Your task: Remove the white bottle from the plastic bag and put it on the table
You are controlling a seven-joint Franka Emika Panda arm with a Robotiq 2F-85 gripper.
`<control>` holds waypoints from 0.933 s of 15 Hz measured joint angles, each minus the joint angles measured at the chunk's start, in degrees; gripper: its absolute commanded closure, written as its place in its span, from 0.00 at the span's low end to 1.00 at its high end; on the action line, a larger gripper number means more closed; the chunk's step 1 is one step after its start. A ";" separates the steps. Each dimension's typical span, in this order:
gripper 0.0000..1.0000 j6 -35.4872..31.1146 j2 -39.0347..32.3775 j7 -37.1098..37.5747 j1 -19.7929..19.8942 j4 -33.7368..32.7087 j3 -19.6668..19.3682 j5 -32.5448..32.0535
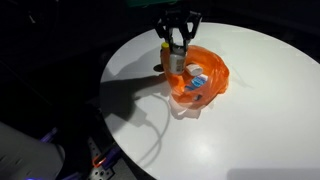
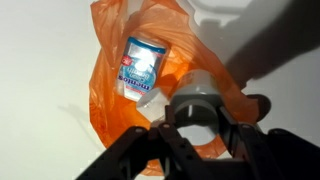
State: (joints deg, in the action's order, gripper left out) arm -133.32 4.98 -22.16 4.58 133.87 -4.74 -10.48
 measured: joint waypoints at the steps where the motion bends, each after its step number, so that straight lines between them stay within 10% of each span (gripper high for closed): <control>1: 0.80 0.75 1.28 0.43 -0.41 0.28 0.40 -0.90; 14: 0.80 5.30 10.23 -4.73 -8.70 2.78 3.45 4.20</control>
State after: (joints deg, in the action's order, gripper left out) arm -128.02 15.22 -26.89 -4.12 136.66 -1.29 -6.28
